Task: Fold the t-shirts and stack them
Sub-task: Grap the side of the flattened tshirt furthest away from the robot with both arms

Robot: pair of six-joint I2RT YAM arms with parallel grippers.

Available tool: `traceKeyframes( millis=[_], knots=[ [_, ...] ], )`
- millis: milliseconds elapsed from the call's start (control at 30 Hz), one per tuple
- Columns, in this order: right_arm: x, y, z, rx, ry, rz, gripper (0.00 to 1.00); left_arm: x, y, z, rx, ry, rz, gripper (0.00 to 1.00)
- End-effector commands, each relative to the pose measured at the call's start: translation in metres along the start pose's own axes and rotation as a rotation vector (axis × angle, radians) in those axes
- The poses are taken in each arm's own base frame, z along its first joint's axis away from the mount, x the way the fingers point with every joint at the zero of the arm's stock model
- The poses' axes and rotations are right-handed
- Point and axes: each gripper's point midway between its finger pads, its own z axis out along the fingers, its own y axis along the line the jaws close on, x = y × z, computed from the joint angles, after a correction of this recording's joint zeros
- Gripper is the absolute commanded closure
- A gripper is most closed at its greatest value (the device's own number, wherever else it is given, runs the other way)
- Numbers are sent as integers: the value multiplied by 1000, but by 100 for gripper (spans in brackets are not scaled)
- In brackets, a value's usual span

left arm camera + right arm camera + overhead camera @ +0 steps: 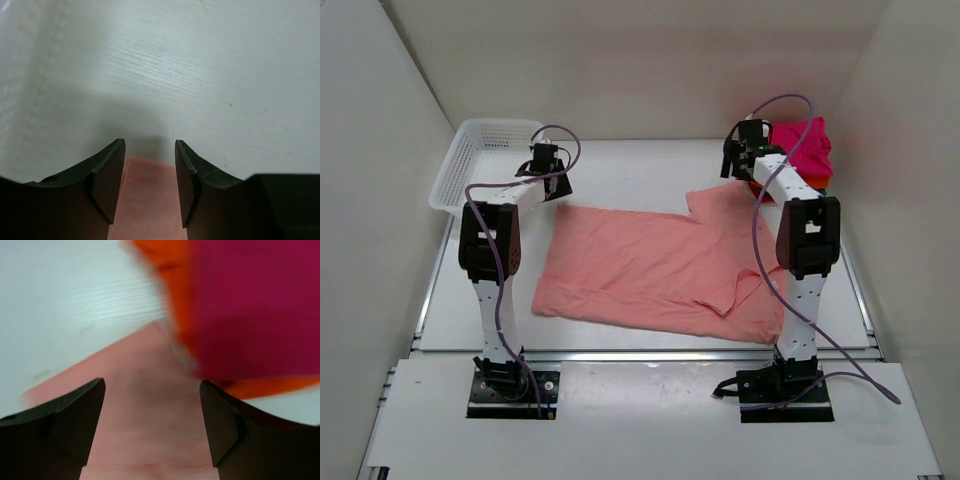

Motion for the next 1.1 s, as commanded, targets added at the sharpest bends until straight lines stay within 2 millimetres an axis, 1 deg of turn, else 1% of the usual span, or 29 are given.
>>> traceKeyframes(
  millis=[0,33,67,100,167,200,233,300,367,400,433,467,500,533,567,600,633,667,700,767,800,833,867,900,933,967,1000,1033,1067],
  knots=[
    [-24,16,-3,-105,-40,3,26,-3,-10,0,-8,56,55,44],
    [-25,23,-3,-147,-34,2,26,0,-8,2,-28,80,67,43],
    [-25,25,-1,-146,-29,8,26,7,-4,3,-52,108,77,41],
    [-25,22,3,-145,-23,10,25,6,-7,3,-47,106,87,40],
    [-28,24,3,-145,-24,0,24,13,-2,1,-33,128,61,40],
    [-24,22,7,-140,-9,3,25,13,0,2,-27,124,60,40],
    [-28,21,4,-142,-19,6,25,17,0,0,-8,135,42,41],
    [-24,21,6,-137,-8,0,24,23,11,0,3,158,16,42],
    [-25,24,8,-148,-12,-2,25,33,7,-3,22,190,26,43],
    [-22,20,10,-136,-1,3,24,30,5,-6,26,186,33,44],
    [-25,22,9,-145,-8,7,24,37,9,-5,9,205,47,45],
    [-21,21,12,-139,4,17,24,35,7,-5,11,203,48,49],
    [-19,19,15,-131,11,11,24,37,5,-5,15,205,56,59],
    [-17,18,18,-127,19,22,23,37,3,-4,28,208,59,63],
    [-19,17,17,-124,13,12,24,38,3,-5,34,214,52,73],
    [-14,17,19,-124,26,22,23,42,4,-5,45,230,49,90],
    [-15,18,21,-121,21,19,23,38,2,-5,62,221,34,96],
    [-14,14,25,-111,24,27,23,43,2,-5,71,234,16,100],
    [-16,12,26,-102,19,28,22,49,0,-4,92,250,3,100],
    [-18,9,29,-92,15,36,22,54,-1,-6,103,264,-6,100],
    [-14,4,34,-58,23,33,22,56,1,-7,97,266,-8,100],
    [-14,1,35,-46,29,35,22,56,1,-7,101,262,-9,100],
    [-5,-2,45,-5,64,22,20,56,4,-13,103,253,-13,100],
    [-12,-1,43,-8,47,22,20,56,4,-13,103,253,-13,100],
    [-2,-3,51,12,75,17,21,61,5,-15,107,266,-13,100],
    [3,-3,54,13,95,16,21,65,6,-16,105,271,-16,100],
    [1,-3,53,15,90,17,21,65,6,-16,109,270,-23,100],
    [3,-2,56,20,90,17,21,69,7,-18,113,278,-24,100],
    [8,-6,60,41,105,23,21,68,8,-20,120,276,-31,100]
  ],
)
